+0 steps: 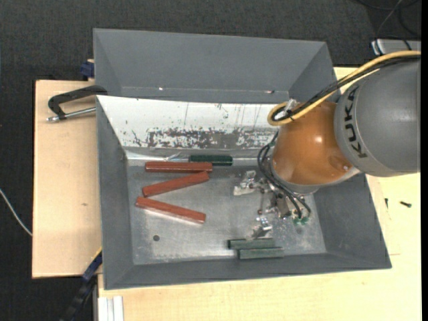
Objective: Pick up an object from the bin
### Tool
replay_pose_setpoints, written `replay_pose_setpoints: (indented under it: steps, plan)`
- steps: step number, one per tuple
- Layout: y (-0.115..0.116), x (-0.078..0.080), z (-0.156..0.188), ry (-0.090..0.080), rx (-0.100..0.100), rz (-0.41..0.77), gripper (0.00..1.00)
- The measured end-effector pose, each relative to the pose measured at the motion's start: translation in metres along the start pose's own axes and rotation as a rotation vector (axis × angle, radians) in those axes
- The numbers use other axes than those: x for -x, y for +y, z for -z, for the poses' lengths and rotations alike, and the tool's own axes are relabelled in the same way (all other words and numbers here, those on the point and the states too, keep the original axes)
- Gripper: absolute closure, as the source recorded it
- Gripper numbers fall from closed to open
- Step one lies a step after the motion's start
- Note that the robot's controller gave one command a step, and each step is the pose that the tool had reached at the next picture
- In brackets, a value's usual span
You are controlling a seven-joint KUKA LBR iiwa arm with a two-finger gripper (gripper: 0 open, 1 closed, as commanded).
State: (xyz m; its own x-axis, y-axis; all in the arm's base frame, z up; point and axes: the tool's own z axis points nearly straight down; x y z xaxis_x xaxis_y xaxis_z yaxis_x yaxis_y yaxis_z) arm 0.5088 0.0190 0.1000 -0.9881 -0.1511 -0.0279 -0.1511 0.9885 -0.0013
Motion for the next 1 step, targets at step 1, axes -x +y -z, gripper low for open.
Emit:
replay_pose_setpoints:
  steps: [1]
  plan:
    - [-0.0001, -0.0001, -0.0001, 0.0, 0.0, 0.001, 0.0]
